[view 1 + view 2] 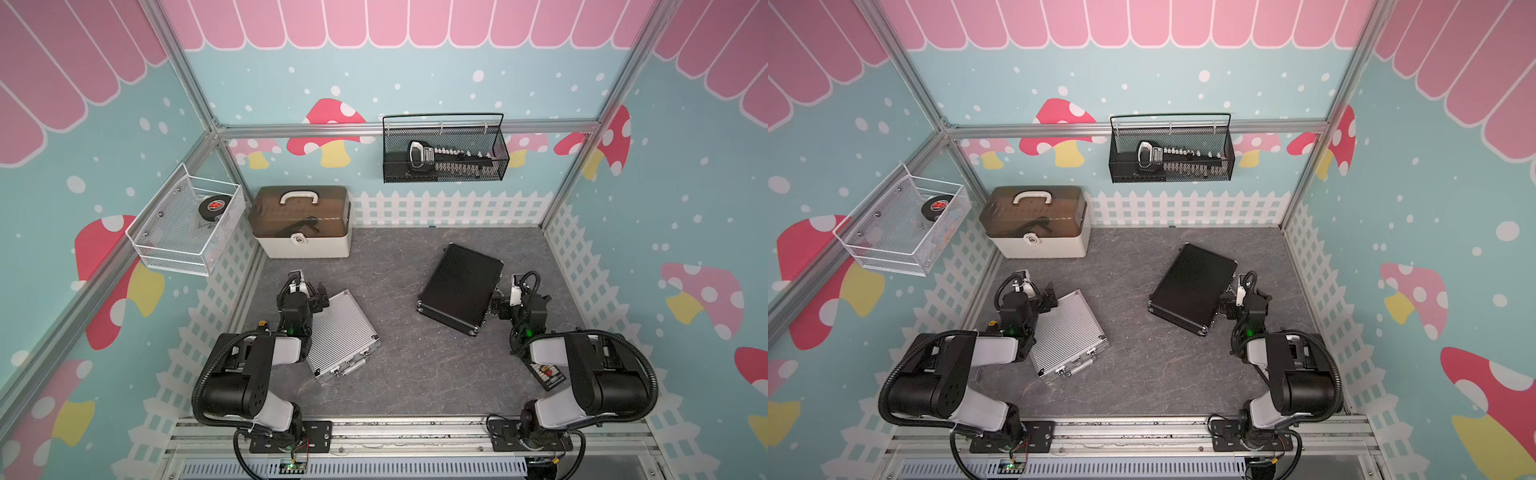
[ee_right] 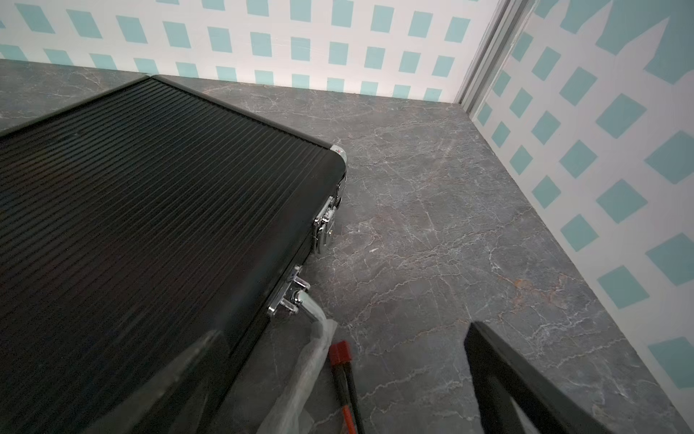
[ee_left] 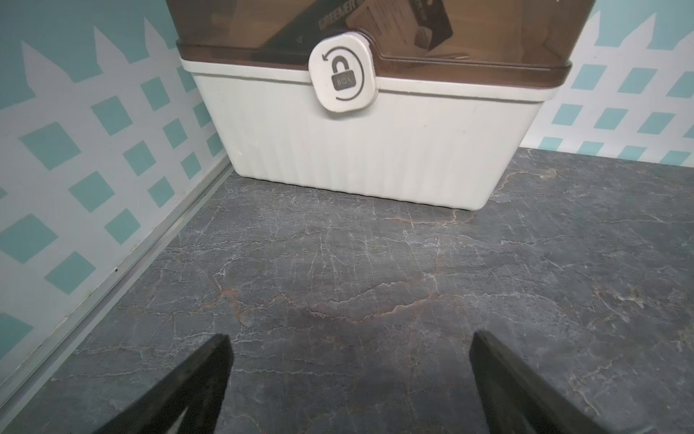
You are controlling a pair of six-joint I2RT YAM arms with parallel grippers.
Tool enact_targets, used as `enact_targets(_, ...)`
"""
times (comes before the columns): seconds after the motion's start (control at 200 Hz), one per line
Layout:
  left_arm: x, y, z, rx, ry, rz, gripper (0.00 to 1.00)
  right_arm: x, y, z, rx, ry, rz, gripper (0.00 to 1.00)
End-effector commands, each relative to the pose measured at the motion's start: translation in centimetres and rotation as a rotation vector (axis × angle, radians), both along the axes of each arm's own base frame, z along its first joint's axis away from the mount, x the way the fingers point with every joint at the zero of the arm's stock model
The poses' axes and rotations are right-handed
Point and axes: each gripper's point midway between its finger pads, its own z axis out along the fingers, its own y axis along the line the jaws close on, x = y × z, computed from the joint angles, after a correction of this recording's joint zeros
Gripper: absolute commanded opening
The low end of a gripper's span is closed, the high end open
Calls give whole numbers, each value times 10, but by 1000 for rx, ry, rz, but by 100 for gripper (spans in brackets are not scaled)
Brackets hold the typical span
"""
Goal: Open the poker set cases
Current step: Move the poker set case to the center of the board.
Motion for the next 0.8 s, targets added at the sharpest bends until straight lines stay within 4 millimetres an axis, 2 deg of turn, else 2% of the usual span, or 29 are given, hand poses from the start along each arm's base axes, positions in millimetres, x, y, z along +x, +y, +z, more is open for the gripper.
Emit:
enact_targets(0.0, 7, 1, 10, 19, -37, 4, 99, 7, 3, 11, -16, -39, 15, 99)
enact_targets(0.795, 7, 0, 11, 18, -39, -1, 97, 7, 3, 10, -16, -38, 17, 99)
